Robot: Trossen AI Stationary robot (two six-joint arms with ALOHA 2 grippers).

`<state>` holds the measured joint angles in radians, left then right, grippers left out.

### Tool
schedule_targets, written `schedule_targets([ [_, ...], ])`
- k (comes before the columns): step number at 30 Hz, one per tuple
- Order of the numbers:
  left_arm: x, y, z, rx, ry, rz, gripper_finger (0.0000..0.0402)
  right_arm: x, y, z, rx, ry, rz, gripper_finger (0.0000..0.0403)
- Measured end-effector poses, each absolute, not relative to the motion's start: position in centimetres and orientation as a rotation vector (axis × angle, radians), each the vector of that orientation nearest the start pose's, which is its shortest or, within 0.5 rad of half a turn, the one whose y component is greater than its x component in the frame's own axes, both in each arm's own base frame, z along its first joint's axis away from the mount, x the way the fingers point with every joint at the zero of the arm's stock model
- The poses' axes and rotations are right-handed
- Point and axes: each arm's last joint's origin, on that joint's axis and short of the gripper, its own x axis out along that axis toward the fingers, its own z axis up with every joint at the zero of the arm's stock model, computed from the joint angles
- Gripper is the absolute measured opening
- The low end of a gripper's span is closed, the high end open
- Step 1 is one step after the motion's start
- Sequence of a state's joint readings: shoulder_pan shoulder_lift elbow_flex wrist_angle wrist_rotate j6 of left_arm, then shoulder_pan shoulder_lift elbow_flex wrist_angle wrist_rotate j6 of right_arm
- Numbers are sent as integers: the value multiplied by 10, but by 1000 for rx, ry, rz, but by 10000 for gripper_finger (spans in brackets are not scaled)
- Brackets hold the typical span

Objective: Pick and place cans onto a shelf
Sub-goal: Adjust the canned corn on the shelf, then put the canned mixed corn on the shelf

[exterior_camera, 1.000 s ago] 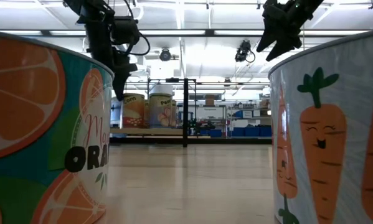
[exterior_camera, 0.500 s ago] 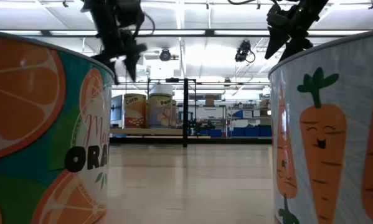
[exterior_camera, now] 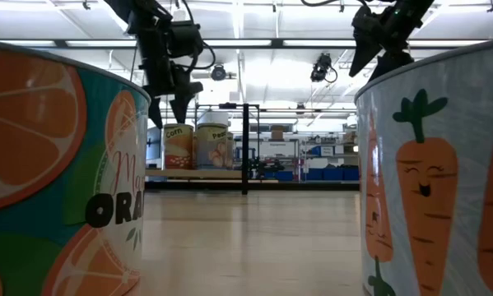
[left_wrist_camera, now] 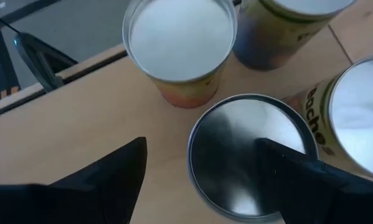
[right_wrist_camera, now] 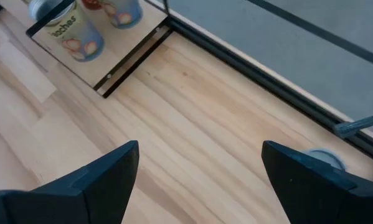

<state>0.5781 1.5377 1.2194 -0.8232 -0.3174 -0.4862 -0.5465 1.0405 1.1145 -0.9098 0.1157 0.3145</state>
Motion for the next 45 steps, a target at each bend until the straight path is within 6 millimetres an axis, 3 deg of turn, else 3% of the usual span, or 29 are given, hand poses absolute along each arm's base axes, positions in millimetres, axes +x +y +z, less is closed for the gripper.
schedule_targets([
  [20, 242, 167, 267, -577, 969, 1056, 309, 166, -103, 333, 415, 758, -677, 347],
  [24, 238, 164, 275, -584, 926, 1058, 309, 170, -108, 309, 459, 753, -749, 347],
  [28, 236, 162, 281, -581, 895, 1056, 309, 165, -121, 286, 522, 727, -943, 347],
  [34, 225, 152, 306, -615, 770, 1004, 309, 149, -160, 265, 664, 734, -1165, 363],
  [39, 216, 145, 334, -627, 557, 961, 309, 145, -190, 238, 813, 787, -1259, 378],
  [45, 225, 139, 352, -564, 397, 876, 309, 146, -213, 206, 841, 900, -1354, 381],
])
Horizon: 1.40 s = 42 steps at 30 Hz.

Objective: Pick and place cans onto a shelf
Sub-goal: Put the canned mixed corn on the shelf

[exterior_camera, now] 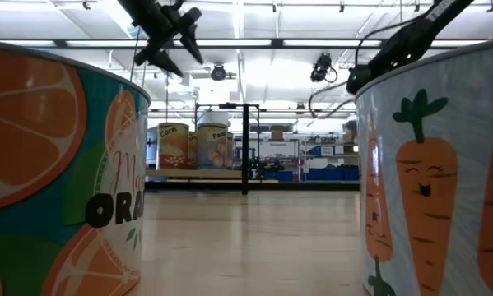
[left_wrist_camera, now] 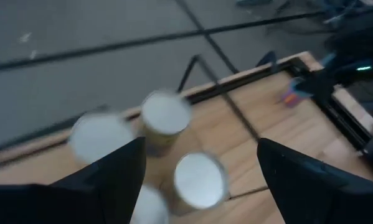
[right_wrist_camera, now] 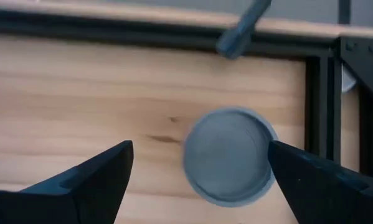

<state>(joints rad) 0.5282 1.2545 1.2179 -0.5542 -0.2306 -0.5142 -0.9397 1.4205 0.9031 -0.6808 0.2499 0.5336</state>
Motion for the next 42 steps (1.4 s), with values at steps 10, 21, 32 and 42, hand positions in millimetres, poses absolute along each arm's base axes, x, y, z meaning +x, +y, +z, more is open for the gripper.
schedule_targets([
  [10, 225, 135, 352, -451, 459, 838, 309, 145, -217, 189, 884, 953, -1489, 381],
  [21, 214, 129, 360, -209, 543, 763, 309, 145, -228, 167, 990, 1004, -1461, 374],
  [32, 184, 114, 381, -37, 508, 750, 305, 174, -230, 151, 1022, 931, -1406, 284],
  [42, 160, 81, 370, -159, 401, 488, 276, 230, -157, 204, 605, 880, -1189, 273],
])
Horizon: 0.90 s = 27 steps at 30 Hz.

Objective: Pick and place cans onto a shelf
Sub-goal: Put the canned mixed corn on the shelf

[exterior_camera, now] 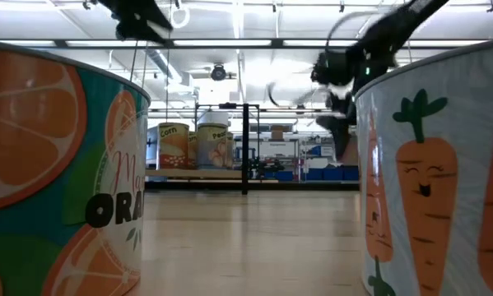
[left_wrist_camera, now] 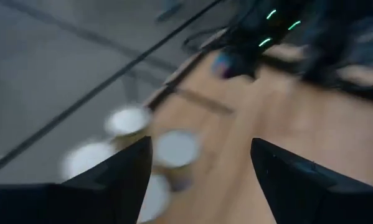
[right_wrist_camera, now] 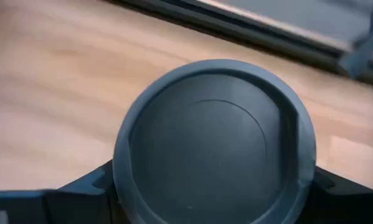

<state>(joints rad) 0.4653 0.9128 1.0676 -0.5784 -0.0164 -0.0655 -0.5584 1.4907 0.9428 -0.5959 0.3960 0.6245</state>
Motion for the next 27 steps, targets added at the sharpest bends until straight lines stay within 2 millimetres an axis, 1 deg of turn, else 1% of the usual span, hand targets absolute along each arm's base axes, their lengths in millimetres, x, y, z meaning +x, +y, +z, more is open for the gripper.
schedule_targets([
  [2, 159, 69, 377, -166, 336, 393, 270, 240, -132, 213, 540, 863, -1117, 273],
  [4, 158, 57, 383, -150, 299, 285, 265, 251, -102, 221, 495, 845, -1010, 273],
  [8, 153, 33, 389, -99, 264, 5, 253, 275, -26, 231, 459, 766, -724, 273],
  [9, 152, 29, 390, -113, 259, -29, 250, 280, -8, 229, 464, 755, -676, 273],
  [11, 151, 22, 390, -145, 262, -72, 242, 290, 21, 224, 482, 753, -638, 273],
  [13, 151, 15, 390, -197, 268, -104, 233, 305, 42, 216, 481, 772, -627, 273],
  [15, 152, 8, 390, -232, 273, -139, 222, 325, 61, 215, 459, 776, -588, 273],
  [17, 152, 3, 389, -253, 285, -159, 211, 349, 78, 215, 394, 786, -527, 273],
  [20, 151, -5, 387, -273, 311, -172, 196, 386, 92, 209, 293, 841, -426, 273],
  [24, 146, -12, 382, -373, 403, -228, 185, 432, 91, 195, 256, 912, -328, 273],
  [27, 137, -11, 380, -400, 504, -192, 185, 459, 90, 186, 164, 934, -273, 273],
])
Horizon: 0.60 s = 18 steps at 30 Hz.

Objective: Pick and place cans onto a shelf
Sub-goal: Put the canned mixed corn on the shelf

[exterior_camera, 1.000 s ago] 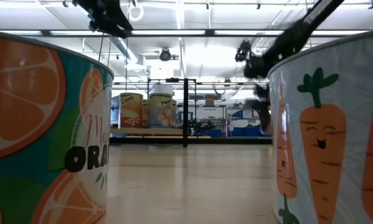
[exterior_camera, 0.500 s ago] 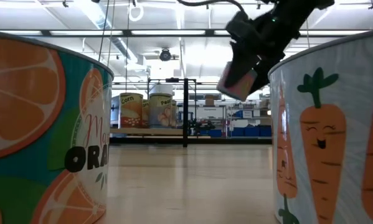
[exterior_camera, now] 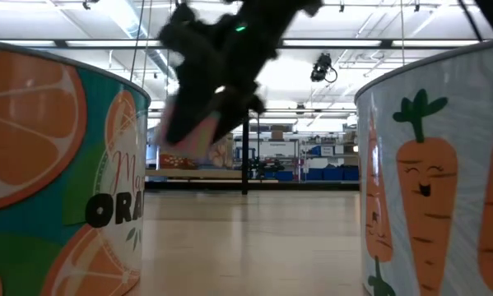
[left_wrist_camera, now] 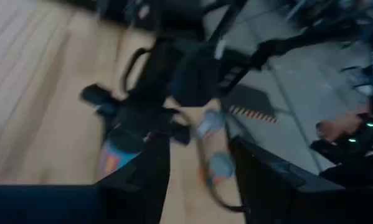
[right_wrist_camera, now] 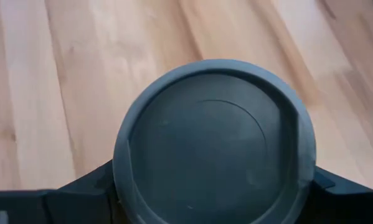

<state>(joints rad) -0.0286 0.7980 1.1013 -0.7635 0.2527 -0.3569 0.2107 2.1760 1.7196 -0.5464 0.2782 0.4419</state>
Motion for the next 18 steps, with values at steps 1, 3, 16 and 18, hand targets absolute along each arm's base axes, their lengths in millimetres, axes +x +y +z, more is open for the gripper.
schedule_targets([
  [1, 134, -10, 380, -408, 532, -157, 187, 467, 89, 183, 139, 938, -265, 273],
  [3, 128, -8, 381, -427, 573, -89, 197, 478, 84, 176, 110, 955, -269, 273],
  [16, 111, -8, 378, -439, 641, -52, 307, 501, 62, 165, -35, 957, -137, 294],
  [18, 113, -7, 378, -408, 630, -55, 308, 502, 59, 166, -60, 952, -134, 297],
])
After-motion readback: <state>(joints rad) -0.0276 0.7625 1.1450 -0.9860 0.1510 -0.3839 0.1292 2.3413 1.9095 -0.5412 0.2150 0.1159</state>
